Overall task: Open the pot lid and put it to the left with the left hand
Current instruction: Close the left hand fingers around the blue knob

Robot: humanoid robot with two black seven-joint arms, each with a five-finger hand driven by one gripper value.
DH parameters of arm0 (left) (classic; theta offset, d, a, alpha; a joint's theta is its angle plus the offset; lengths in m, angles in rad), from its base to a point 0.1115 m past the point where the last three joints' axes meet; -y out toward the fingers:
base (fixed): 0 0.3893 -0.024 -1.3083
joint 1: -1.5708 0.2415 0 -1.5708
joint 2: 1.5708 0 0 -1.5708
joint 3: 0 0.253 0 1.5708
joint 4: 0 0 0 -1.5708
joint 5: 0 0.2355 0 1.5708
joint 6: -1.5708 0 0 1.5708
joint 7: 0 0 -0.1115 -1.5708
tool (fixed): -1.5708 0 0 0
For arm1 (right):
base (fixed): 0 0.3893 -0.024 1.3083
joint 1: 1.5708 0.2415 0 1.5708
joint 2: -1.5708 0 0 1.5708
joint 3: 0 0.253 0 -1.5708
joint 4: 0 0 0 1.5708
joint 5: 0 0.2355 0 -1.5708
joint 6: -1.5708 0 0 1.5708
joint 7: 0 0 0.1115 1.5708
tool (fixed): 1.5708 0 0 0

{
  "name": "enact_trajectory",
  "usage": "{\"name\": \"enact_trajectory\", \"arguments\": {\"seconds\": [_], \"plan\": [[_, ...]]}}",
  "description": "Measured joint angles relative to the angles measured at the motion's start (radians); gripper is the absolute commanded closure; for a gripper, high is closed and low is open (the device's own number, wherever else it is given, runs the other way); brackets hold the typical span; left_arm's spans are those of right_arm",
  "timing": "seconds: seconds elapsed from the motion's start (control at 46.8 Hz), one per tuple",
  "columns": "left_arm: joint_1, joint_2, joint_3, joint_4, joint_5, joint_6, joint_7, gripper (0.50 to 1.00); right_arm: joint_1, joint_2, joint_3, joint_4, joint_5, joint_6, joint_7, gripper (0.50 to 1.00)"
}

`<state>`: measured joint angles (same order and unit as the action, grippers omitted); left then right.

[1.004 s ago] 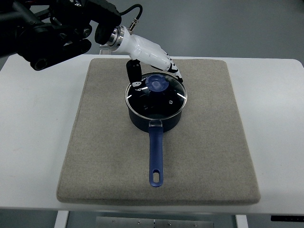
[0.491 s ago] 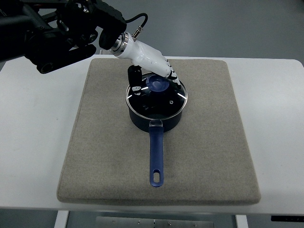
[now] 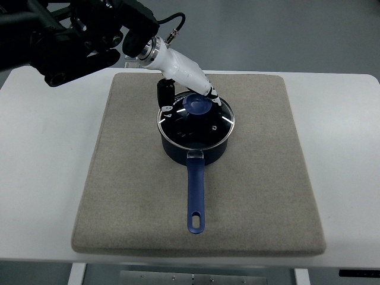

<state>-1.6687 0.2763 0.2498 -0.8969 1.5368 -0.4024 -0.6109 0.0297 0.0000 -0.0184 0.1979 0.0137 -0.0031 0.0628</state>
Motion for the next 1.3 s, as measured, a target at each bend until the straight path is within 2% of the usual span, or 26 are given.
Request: {"name": "enact_trajectory", "arguments": {"seconds": [0.47,0.79,0.94,1.26,1.303], "plan": [[0.005,-0.003,0.0,0.006,0.0,0.054,0.0,0.512,0.0,0.0,0.0,0.0,0.0,0.0,0.0,0.583],[0.015,0.001,0.0,-0.005,0.103,0.053,0.0,0.542,0.0,0.0,0.0,0.0,0.0,0.0,0.0,0.583],[0.015,0.0,0.0,0.002,0.105,0.054,0.0,0.579,0.0,0.0,0.0,0.0,0.0,0.0,0.0,0.583],[0.003,-0.003,-0.015,0.0,0.09,0.056,0.0,0.583,-0.001,0.0,0.0,0.0,0.0,0.0,0.0,0.583],[0.003,-0.003,-0.015,0.0,0.09,0.056,0.0,0.608,-0.001,0.0,0.0,0.0,0.0,0.0,0.0,0.583]]}}
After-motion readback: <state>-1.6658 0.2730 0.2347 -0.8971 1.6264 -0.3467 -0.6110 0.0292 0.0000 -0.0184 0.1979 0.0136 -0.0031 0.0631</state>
